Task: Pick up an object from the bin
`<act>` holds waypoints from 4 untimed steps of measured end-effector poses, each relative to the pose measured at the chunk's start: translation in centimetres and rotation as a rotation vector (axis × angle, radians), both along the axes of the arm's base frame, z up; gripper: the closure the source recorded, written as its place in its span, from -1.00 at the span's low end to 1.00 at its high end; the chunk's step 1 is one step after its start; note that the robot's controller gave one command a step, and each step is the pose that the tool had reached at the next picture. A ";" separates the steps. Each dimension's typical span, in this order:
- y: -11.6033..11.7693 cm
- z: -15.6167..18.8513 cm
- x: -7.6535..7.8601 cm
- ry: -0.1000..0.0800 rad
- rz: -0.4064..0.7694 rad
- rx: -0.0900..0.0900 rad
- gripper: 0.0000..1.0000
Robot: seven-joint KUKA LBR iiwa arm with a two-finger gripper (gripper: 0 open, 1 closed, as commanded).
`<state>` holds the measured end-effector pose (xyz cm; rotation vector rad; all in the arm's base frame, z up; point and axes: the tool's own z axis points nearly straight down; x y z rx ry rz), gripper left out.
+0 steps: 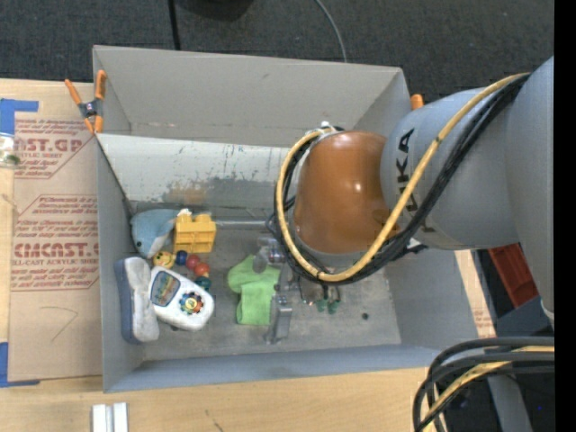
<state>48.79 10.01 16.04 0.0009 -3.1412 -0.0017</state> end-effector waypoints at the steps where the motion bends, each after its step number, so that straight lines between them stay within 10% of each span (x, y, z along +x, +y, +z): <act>1: -0.4 -5.1 2.8 0.000 -0.090 0.001 -1.00; 4: -1.3 -8.9 3.6 0.000 -0.133 0.000 -1.00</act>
Offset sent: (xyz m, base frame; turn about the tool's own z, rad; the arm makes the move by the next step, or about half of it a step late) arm 0.0475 -0.0145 -0.0904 -0.0160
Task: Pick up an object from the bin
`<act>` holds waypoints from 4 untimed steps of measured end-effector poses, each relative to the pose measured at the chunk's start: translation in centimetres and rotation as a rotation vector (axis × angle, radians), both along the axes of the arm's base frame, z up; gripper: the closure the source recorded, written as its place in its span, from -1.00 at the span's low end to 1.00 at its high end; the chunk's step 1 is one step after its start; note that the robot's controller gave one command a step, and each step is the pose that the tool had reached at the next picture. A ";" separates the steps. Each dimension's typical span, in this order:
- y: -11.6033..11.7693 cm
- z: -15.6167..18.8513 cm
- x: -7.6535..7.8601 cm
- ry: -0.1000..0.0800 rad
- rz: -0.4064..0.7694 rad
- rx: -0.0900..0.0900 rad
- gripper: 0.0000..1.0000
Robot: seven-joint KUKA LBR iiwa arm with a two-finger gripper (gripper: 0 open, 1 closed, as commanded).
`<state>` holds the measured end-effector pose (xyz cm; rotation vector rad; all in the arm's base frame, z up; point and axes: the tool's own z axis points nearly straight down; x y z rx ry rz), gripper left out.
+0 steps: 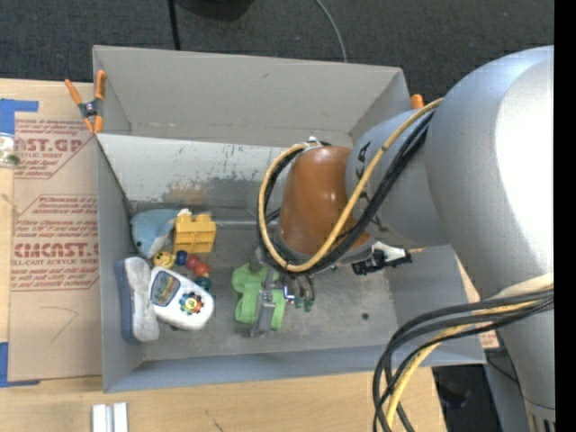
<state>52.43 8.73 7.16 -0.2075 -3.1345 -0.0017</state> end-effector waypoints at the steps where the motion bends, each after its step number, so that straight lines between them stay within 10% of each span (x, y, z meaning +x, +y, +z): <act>1: 0.0 -0.2 0.2 -0.002 0.008 0.003 1.00; 4: 0.0 2.9 0.0 0.004 0.008 0.003 1.00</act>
Offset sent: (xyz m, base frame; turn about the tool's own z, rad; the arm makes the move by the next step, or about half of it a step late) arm 0.0000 0.0000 0.0000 0.0000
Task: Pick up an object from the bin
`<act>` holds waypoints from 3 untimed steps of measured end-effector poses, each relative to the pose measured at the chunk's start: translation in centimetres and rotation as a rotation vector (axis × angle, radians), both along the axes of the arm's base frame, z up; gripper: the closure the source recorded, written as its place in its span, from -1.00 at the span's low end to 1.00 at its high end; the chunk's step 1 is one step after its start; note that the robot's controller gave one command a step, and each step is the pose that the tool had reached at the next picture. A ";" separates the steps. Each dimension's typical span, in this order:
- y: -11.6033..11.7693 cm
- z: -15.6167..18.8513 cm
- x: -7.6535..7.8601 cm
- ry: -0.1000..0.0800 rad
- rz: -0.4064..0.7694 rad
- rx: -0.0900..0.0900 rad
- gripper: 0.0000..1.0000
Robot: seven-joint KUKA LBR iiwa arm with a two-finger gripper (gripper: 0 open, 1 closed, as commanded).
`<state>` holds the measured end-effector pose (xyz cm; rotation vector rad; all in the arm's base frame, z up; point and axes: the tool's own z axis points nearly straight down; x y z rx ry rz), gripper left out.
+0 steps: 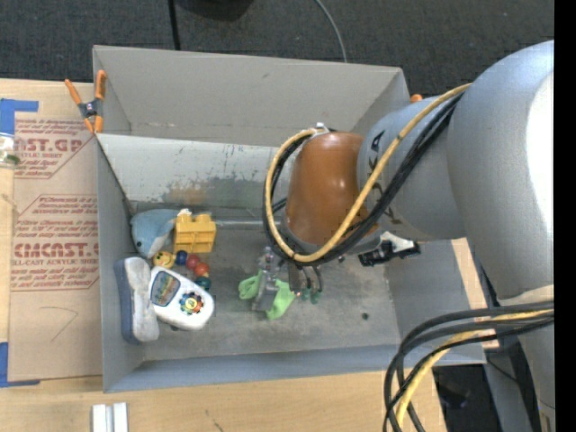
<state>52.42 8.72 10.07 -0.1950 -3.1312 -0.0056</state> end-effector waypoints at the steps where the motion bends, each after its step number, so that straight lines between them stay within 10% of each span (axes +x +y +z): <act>1: 0.0 1.1 0.2 -0.008 0.000 0.001 1.00; 3: 0.0 1.9 0.1 -0.004 0.000 0.001 1.00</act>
Offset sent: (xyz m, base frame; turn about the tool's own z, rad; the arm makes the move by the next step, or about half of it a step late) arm 0.0001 0.0000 0.0067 0.0000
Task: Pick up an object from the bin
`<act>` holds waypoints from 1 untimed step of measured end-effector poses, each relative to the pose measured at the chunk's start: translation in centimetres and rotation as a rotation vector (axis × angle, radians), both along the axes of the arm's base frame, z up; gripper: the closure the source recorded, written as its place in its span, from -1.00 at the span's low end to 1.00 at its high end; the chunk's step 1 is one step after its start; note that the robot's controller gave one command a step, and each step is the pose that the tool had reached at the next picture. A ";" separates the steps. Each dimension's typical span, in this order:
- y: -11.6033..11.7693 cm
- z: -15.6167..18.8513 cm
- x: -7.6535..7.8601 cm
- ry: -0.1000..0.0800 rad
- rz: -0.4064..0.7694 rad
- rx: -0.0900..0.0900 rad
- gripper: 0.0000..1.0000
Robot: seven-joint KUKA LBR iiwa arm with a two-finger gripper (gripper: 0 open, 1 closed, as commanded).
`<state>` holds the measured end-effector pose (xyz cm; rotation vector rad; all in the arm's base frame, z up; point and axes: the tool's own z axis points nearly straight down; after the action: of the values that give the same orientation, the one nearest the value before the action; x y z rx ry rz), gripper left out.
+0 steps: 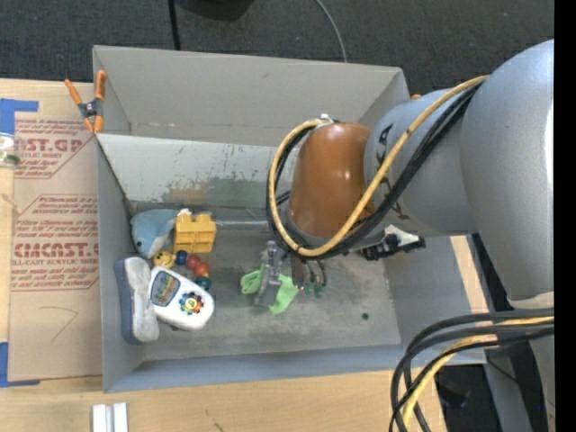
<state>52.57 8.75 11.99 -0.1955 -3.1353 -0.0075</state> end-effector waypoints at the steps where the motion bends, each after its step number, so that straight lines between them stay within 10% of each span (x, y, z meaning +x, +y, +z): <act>1: 0.0 1.1 0.1 -0.003 0.000 0.001 1.00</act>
Offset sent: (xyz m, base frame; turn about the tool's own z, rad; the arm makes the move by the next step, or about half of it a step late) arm 0.0001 0.0000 0.0801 0.0000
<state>52.62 8.78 13.13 -0.1955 -3.1381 -0.0092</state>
